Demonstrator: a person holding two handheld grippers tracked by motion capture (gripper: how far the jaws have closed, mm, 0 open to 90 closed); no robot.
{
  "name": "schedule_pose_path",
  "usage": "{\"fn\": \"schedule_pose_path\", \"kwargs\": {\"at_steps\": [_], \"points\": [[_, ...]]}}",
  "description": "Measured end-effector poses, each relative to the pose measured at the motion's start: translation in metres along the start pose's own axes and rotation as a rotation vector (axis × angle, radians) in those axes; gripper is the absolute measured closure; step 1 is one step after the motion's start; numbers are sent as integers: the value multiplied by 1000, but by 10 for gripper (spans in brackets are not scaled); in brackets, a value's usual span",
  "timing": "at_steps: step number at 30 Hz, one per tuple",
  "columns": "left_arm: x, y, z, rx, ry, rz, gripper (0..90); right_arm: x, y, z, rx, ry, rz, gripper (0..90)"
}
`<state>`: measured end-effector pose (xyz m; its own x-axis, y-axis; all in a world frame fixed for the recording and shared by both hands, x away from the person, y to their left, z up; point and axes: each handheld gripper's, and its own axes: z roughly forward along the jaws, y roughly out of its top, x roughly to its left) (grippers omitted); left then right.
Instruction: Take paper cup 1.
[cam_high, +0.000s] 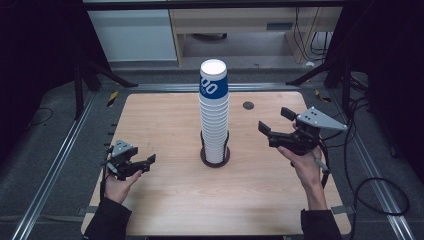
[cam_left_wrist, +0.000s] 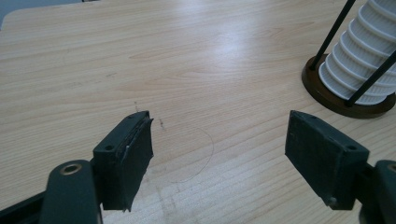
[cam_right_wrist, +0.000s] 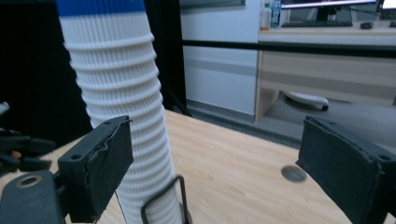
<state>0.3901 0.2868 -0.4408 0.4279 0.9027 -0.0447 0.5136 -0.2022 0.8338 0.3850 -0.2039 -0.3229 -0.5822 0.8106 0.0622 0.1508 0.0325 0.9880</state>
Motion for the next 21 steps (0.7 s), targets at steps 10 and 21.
{"fn": "schedule_pose_path", "kwargs": {"at_steps": [10,21], "points": [[-1,0,3,17,-9,5,229,25,38,17,-59,98,-12,84],[-2,-1,5,23,-18,8,222,49,64,46,-69,161,-37,77]]}}
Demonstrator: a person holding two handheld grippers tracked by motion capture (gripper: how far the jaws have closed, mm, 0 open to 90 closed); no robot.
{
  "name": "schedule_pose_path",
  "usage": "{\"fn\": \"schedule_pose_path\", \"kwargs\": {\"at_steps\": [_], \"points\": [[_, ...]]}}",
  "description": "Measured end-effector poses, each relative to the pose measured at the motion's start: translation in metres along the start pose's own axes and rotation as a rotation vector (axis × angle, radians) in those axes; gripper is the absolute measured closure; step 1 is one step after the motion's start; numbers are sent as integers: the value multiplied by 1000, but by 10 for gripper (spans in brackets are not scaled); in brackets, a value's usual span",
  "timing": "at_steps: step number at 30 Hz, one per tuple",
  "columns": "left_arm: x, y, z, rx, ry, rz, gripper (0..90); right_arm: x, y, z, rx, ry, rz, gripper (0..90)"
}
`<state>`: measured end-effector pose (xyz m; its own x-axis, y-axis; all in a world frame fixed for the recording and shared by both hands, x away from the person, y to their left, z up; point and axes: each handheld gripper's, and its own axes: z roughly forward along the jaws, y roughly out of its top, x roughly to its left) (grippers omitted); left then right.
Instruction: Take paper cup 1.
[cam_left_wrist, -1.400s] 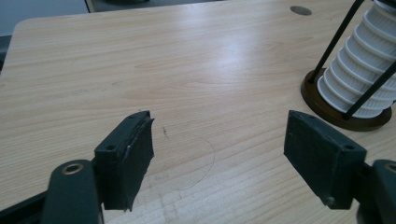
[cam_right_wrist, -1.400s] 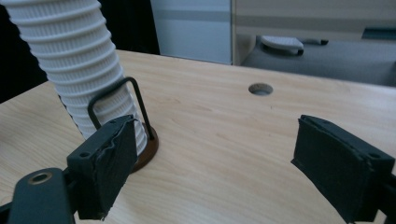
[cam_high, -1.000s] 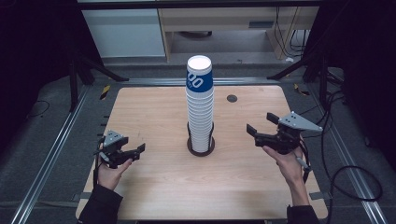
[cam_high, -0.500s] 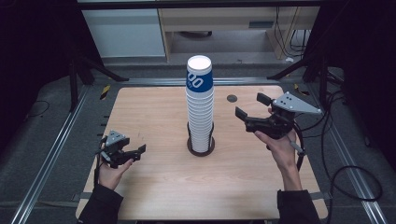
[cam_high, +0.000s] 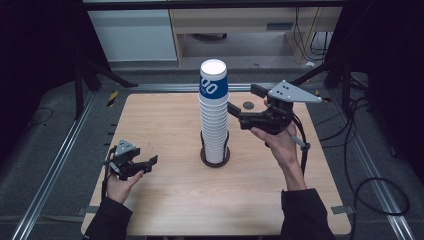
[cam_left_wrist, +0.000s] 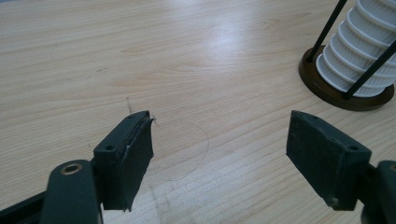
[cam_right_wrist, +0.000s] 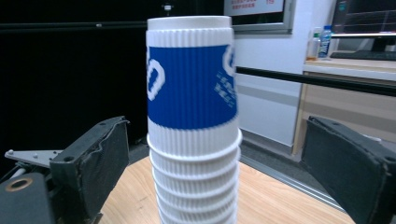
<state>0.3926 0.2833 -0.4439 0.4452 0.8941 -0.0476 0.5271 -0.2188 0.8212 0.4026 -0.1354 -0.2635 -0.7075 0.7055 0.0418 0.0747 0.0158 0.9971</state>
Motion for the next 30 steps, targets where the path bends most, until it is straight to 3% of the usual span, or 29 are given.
{"fn": "schedule_pose_path", "kwargs": {"at_steps": [8,11,24,30], "points": [[1,0,1,-1,-1,-3,218,7,5,31,22,21,-15,71],[1,0,1,-1,-1,-6,216,5,6,44,26,26,4,71],[0,0,1,0,-8,-4,212,8,4,74,43,39,18,79],[-1,0,2,1,-13,-2,212,10,1,85,42,13,12,101]]}}
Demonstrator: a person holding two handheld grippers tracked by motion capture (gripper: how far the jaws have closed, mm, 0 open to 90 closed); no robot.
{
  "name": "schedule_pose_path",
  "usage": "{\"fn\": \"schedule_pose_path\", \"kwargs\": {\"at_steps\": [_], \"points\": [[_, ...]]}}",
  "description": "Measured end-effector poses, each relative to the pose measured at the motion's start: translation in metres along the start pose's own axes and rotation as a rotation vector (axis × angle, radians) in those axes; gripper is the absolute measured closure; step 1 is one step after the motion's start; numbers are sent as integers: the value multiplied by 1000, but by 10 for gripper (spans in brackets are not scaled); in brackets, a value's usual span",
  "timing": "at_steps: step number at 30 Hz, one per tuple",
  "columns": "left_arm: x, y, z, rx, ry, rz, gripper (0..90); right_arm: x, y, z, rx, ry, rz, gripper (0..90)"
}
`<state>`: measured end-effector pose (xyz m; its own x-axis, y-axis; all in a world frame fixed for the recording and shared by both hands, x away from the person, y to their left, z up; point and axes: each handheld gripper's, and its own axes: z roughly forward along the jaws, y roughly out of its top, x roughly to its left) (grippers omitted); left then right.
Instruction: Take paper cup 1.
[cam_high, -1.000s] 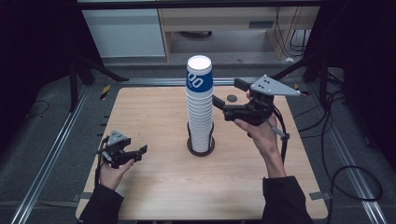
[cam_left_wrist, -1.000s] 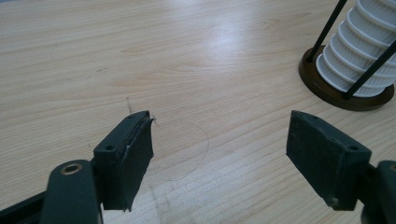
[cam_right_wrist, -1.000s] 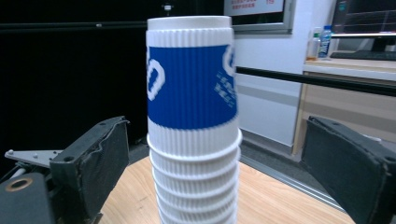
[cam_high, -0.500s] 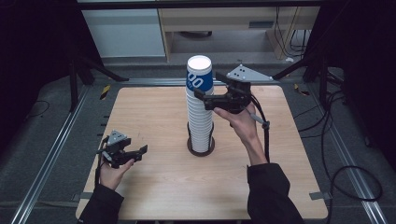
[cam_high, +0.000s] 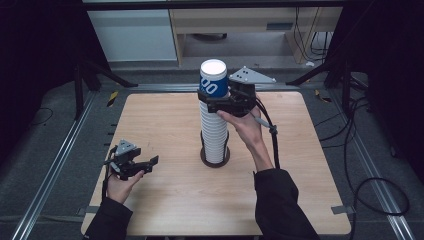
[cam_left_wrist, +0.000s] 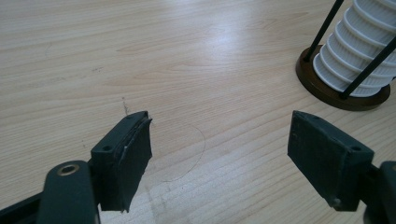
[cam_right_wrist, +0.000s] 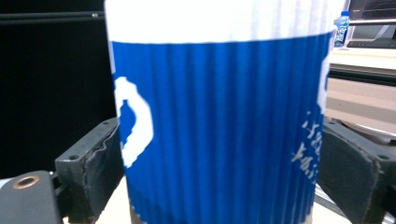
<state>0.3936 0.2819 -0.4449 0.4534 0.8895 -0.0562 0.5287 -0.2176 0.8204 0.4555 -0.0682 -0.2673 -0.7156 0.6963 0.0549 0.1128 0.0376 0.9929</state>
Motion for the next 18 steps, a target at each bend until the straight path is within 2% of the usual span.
{"fn": "schedule_pose_path", "kwargs": {"at_steps": [4,10,13,18], "points": [[0,0,0,1,0,-1,211,-2,-1,2,-6,-1,13,131],[1,0,0,3,2,-4,209,-1,-2,4,0,0,1,162],[1,0,0,3,4,-4,208,2,-3,5,11,-12,-31,171],[1,0,0,1,2,-6,208,2,-2,4,12,-10,-22,180]]}}
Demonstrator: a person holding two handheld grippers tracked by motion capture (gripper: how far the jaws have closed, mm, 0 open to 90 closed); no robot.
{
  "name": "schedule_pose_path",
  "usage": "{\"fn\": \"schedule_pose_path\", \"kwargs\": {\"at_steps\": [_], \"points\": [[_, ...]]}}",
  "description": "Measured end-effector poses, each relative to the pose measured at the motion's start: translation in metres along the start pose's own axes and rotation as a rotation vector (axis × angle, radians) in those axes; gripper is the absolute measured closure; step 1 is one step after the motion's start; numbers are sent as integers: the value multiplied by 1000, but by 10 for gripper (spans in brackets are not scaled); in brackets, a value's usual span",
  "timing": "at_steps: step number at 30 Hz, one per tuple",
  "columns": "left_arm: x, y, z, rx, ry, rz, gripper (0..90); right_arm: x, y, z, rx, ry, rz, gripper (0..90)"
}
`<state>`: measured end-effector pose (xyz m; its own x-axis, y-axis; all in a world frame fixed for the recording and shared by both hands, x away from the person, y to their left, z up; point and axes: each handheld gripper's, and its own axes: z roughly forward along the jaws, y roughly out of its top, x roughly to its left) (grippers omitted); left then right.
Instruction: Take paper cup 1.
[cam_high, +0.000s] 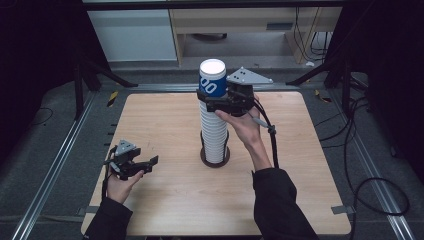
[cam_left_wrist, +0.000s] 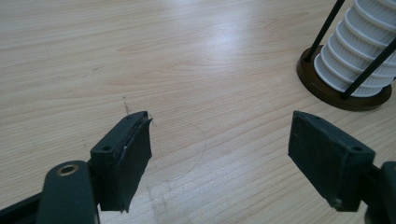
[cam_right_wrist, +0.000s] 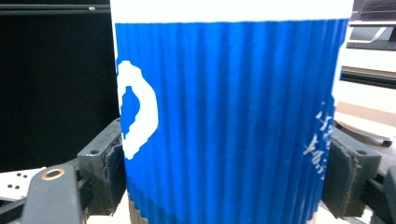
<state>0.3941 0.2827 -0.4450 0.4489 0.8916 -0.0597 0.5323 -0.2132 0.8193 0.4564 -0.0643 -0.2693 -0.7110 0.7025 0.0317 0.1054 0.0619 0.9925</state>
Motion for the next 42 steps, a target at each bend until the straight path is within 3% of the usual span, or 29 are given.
{"fn": "schedule_pose_path", "kwargs": {"at_steps": [5,18,31,38,42], "points": [[0,0,0,3,1,1,206,0,3,-4,-32,1,-7,191],[1,0,0,6,4,2,206,2,28,-12,-52,13,-43,209],[1,0,0,1,2,-5,206,5,50,-17,-91,-4,-65,211],[1,0,0,6,-1,-2,206,5,61,-23,-136,-12,-56,211],[0,0,0,2,-1,-5,207,6,66,-30,-158,-27,-75,212]]}}
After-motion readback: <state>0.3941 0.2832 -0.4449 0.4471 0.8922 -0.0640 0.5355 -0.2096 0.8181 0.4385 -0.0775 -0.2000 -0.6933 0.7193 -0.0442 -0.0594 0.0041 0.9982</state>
